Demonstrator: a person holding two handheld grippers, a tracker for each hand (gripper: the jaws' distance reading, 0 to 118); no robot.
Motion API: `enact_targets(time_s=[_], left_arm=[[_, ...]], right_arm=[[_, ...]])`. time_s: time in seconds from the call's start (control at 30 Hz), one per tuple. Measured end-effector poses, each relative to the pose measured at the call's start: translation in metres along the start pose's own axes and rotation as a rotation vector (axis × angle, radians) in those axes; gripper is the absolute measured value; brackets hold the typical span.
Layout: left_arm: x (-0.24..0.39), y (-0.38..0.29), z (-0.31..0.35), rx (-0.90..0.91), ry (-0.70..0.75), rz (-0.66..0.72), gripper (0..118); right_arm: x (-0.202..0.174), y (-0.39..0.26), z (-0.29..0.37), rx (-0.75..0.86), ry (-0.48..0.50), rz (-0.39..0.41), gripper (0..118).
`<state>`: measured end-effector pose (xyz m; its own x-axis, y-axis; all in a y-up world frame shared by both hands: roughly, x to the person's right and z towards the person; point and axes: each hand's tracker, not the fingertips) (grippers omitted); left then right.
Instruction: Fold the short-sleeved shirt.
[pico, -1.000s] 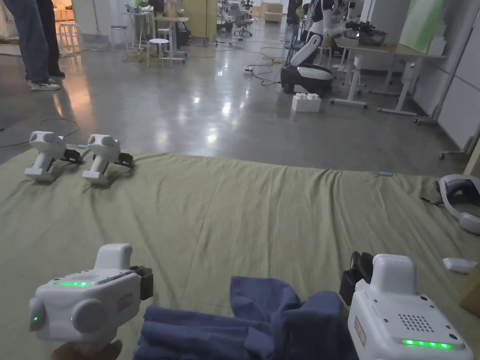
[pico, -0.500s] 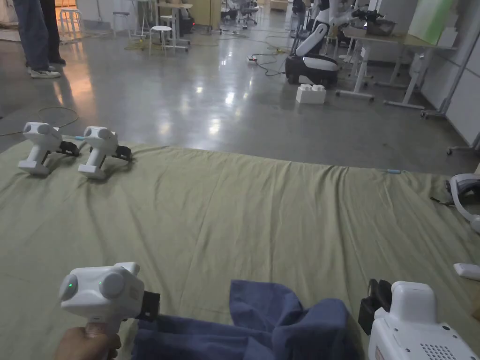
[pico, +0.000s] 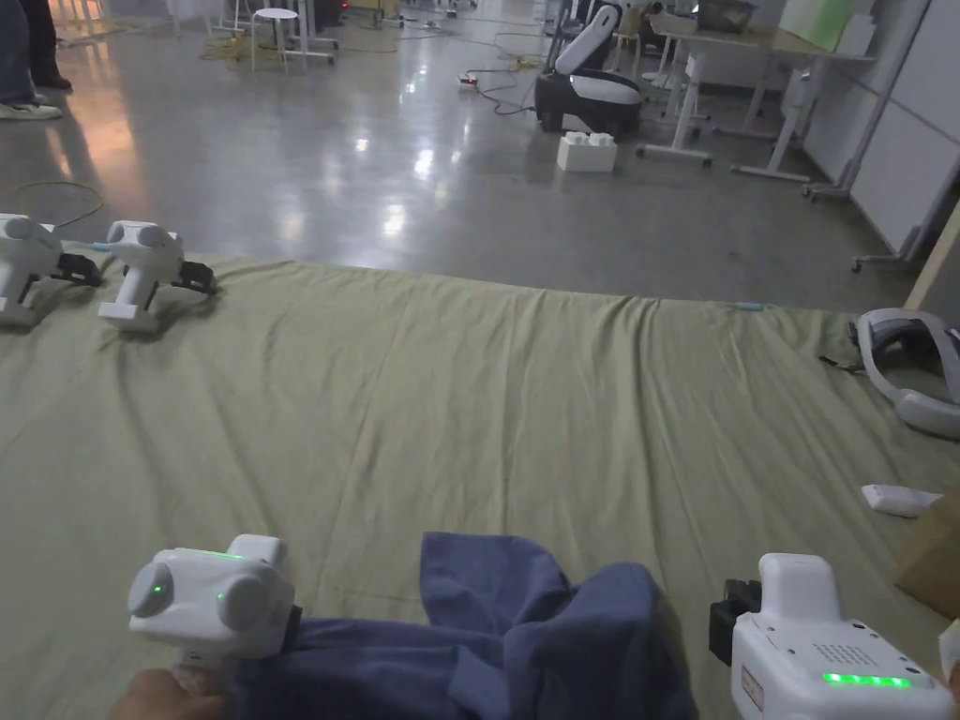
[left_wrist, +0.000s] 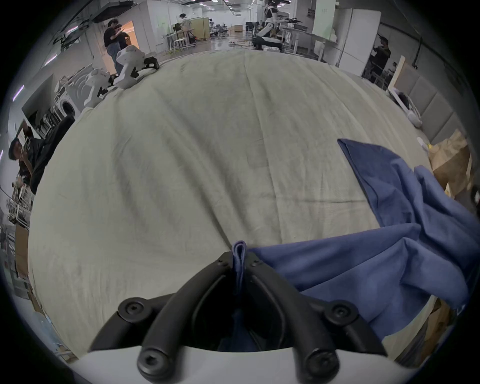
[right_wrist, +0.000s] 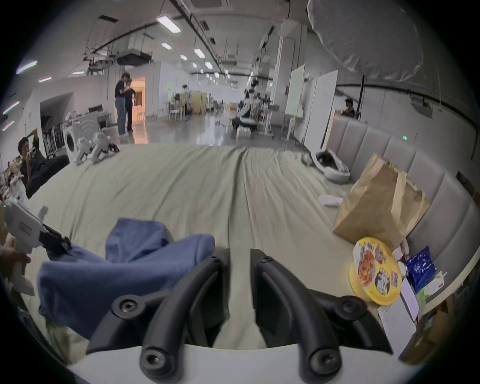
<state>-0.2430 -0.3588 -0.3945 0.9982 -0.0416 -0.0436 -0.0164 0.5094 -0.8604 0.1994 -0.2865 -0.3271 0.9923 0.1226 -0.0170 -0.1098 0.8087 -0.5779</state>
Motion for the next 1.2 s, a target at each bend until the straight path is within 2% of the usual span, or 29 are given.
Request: enact_targets(time_s=[0.03,0.07,0.1,0.33,0.43,0.5,0.57,0.63,0.67,0.7,0.8,0.87,1.2], left_arm=[[-0.005,0.0,0.004,0.005,-0.015,0.019,8],[-0.009,-0.001,0.009,0.014,-0.028,0.036,8],[-0.012,-0.001,0.013,0.024,-0.041,0.044,8],[-0.019,-0.008,0.051,0.112,-0.064,0.042,8],[-0.018,-0.012,0.063,0.156,-0.066,0.037,8],[-0.018,-0.016,0.068,0.163,-0.071,0.035,8],[-0.018,-0.018,0.068,0.169,-0.069,0.036,8],[-0.018,-0.021,0.069,0.182,-0.087,0.052,8],[-0.02,-0.022,0.072,0.191,-0.095,0.062,8],[-0.02,-0.023,0.073,0.2,-0.1,0.067,8],[-0.023,-0.021,0.082,0.237,-0.121,0.084,8],[-0.023,-0.018,0.098,0.283,-0.125,0.087,8],[-0.04,0.023,0.182,0.42,-0.174,0.115,7]], right_arm=[[0.004,-0.002,-0.007,-0.045,0.017,-0.006,42],[0.007,-0.003,-0.013,-0.091,0.037,-0.009,64],[0.009,-0.005,-0.019,-0.125,0.063,-0.021,69],[0.0,-0.031,-0.062,-0.351,0.117,0.032,73],[-0.011,-0.044,-0.079,-0.435,0.172,0.018,73],[-0.023,-0.051,-0.088,-0.466,0.173,0.033,68],[-0.035,-0.059,-0.09,-0.457,0.162,0.06,51],[-0.039,-0.06,-0.087,-0.424,0.136,0.081,42],[-0.037,-0.06,-0.084,-0.407,0.144,0.068,21],[-0.035,-0.058,-0.083,-0.389,0.151,0.054,6],[-0.023,-0.05,-0.068,-0.336,0.167,0.005,5],[-0.016,-0.037,-0.05,-0.244,0.137,0.019,5],[0.017,0.068,0.043,0.07,0.119,0.014,5]])
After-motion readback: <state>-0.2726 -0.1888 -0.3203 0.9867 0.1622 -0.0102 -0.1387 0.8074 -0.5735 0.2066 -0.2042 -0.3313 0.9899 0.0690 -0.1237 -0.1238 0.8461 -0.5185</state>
